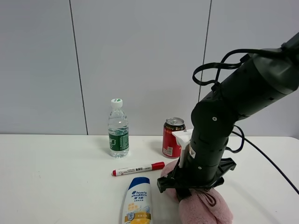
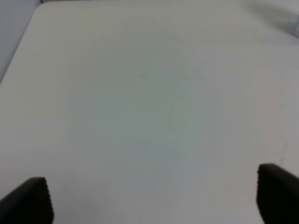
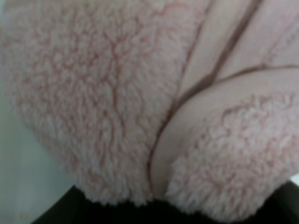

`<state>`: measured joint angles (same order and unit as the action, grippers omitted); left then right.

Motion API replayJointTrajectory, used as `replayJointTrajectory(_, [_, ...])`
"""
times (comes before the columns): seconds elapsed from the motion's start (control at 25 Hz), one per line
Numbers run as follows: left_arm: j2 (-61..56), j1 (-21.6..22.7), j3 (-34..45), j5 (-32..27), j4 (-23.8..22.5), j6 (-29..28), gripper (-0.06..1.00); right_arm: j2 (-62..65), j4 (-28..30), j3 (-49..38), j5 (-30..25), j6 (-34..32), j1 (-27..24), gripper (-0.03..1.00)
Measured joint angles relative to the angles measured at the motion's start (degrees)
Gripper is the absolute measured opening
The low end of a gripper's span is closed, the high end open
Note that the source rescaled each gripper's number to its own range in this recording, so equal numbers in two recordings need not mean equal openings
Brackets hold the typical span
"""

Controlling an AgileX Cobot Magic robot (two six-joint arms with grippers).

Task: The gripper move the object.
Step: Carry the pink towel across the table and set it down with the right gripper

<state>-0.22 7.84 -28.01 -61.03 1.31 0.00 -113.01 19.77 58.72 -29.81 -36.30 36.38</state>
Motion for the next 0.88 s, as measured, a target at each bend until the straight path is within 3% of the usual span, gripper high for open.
replayJointTrajectory(0.2, [0.0, 0.0, 0.0, 0.0, 0.0, 0.0, 1.0, 3.88, -4.84, 2.46, -6.42, 3.42, 0.0, 0.0])
replayJointTrajectory(0.4, [0.0, 0.0, 0.0, 0.0, 0.0, 0.0, 1.0, 11.33, -14.31, 11.22, -13.05, 15.87, 2.28, 0.0])
replayJointTrajectory(0.56, [0.0, 0.0, 0.0, 0.0, 0.0, 0.0, 1.0, 13.19, -23.6, 20.99, -14.83, 22.01, 5.33, 0.0])
replayJointTrajectory(0.72, [0.0, 0.0, 0.0, 0.0, 0.0, 0.0, 1.0, 11.12, -26.3, 29.29, -14.82, 21.47, 8.42, 0.0])
replayJointTrajectory(0.88, [0.0, 0.0, 0.0, 0.0, 0.0, 0.0, 1.0, 4.9, -26.23, 35.32, -14.25, 16.67, 11.47, 0.0])
